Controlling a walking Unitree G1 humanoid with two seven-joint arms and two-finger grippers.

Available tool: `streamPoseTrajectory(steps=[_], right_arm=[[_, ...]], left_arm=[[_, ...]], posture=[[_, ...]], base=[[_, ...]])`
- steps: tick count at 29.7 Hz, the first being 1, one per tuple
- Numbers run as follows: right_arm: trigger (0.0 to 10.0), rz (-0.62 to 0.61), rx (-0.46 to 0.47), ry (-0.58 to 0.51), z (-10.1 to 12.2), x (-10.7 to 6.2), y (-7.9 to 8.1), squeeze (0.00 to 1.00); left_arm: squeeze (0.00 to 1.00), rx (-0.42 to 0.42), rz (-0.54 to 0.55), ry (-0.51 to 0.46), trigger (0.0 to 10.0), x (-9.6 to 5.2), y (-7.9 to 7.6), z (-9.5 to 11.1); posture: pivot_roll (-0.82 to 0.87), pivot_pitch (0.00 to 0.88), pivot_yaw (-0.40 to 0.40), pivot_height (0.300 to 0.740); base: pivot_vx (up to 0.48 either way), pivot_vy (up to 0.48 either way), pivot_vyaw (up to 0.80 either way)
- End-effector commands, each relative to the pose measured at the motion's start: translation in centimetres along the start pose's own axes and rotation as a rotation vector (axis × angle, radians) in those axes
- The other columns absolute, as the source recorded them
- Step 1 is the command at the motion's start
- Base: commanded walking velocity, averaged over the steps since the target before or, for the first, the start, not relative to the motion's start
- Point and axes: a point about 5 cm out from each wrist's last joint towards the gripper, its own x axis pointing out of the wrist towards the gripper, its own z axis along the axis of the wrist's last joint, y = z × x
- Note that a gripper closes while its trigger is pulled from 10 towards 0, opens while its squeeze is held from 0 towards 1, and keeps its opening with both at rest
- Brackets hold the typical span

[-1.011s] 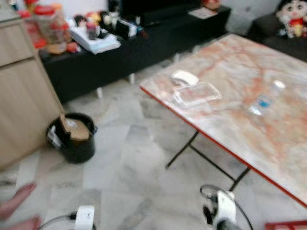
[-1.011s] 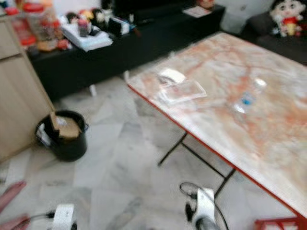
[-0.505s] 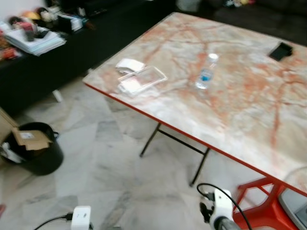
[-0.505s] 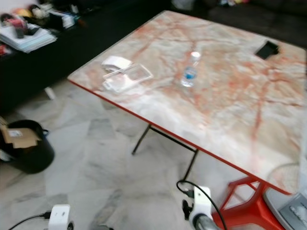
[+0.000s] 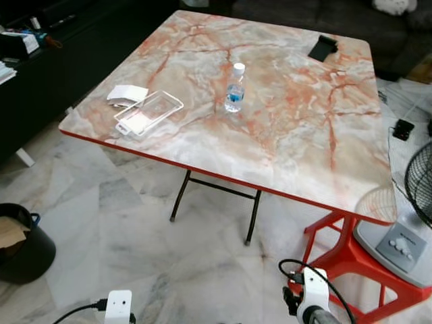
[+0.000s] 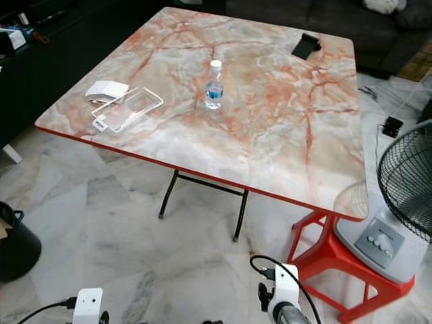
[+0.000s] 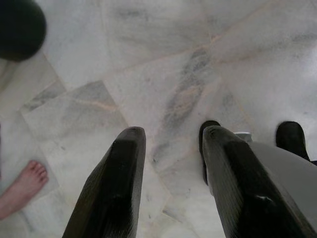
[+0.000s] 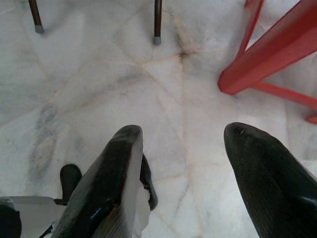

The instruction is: Picking trash to rubbish bin

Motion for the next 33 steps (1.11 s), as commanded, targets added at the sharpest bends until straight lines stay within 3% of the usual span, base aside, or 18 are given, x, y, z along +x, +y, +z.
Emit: streamPoseTrajectory(steps=[1,33], right_arm=[[10.0,-0.010,0.003,0.020,-0.5,-0.1,-0.2,0.00],[10.0,-0.017,0.044,0.021,-0.8,-0.1,0.6,0.00]], left_arm=[[0.00,-0.009,0.005,0.042,10.0,-0.3,0.2,-1.2],[0.00,0.051,-0.011,0.024,10.0,0.1,1.0,-0.1]], posture=[[0.09,0.185,-0.056,0.740],[0.09,0.163,-0.001,0.740]], base=[[0.000,0.000,-0.78],[0.000,0.000,-0.78]])
